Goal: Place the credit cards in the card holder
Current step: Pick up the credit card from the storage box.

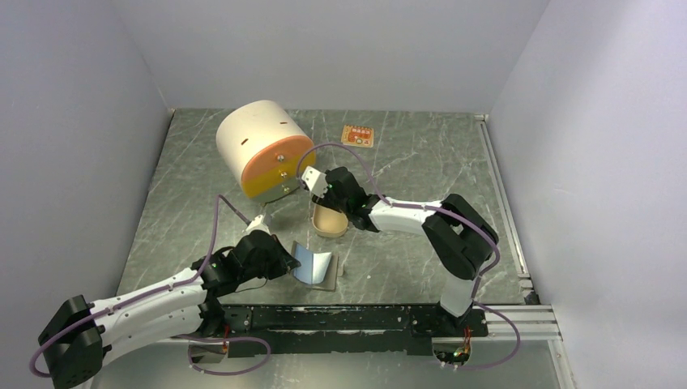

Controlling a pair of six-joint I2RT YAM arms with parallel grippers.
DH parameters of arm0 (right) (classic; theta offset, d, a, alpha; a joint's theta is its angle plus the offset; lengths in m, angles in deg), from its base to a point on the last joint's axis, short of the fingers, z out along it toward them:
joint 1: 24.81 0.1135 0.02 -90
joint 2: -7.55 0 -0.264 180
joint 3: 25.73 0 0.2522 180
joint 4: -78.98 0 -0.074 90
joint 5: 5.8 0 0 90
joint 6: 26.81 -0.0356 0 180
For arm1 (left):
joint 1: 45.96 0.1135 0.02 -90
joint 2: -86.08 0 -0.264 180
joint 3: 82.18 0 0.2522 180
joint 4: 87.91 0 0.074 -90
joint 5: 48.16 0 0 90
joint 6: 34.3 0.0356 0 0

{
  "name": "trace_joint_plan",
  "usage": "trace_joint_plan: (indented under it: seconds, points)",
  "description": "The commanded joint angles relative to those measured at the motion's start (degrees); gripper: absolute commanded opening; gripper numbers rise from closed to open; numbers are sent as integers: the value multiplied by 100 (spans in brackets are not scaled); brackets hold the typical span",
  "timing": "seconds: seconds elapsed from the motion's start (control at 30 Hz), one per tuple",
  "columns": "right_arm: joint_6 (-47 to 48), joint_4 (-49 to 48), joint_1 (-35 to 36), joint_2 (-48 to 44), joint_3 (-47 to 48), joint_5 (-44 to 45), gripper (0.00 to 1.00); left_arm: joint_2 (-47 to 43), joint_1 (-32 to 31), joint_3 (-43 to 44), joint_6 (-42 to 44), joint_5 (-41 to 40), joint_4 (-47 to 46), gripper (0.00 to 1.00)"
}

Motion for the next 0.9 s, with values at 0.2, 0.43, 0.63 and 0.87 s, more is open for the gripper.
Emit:
trace_joint_plan:
  seconds: [0.2, 0.43, 0.63, 0.87]
  points:
    - [-10, 81, -86, -228, 113, -10, 43, 25, -9, 69, -27, 118, -208, 9]
    - [-73, 358, -85, -290, 183, -275, 24, 17, -9, 58, -34, 118, -217, 9]
    - [-243, 765, -86, -419, 253, -614, 19, 80, -9, 48, -36, 143, -270, 9]
    - [-347, 1120, -86, -578, 336, -756, 8, 173, -9, 41, -79, 147, -322, 9]
